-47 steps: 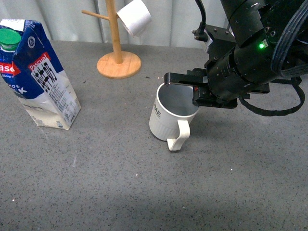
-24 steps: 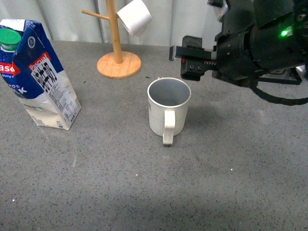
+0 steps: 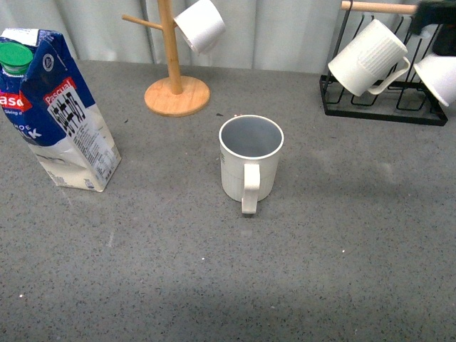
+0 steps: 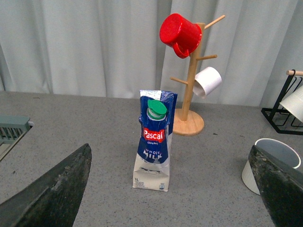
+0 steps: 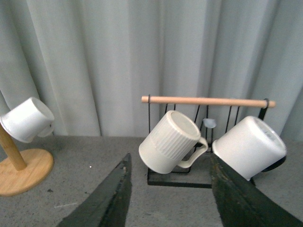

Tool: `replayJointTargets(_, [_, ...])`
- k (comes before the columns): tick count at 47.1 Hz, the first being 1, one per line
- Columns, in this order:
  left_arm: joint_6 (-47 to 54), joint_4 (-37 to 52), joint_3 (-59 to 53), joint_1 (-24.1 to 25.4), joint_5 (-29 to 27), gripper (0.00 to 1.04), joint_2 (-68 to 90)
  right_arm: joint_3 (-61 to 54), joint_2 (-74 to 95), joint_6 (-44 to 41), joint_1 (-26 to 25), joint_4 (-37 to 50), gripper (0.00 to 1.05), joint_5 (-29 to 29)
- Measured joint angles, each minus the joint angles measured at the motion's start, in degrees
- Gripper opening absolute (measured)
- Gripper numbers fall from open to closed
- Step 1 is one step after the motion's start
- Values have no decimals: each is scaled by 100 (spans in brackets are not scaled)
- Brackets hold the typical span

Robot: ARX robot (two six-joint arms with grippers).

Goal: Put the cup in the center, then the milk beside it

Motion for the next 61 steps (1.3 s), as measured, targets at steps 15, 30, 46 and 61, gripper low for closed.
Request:
replayJointTargets(15, [0,0,0,0,2,98,0,-1582,-1755,-149,-656,-216,1,-673])
replayJointTargets(30, [0,0,0,0,2,98,0,-2229,-3104,-149,-994,-949,1,-981])
replayJointTargets(46, [0,0,0,0,2,98,0,-2557,-4419,-149,-1517,-1923,1,-1478])
replayJointTargets(61, [0,0,0,0,2,98,0,-2728,-6102,-149,-1521,-3383,1,-1506])
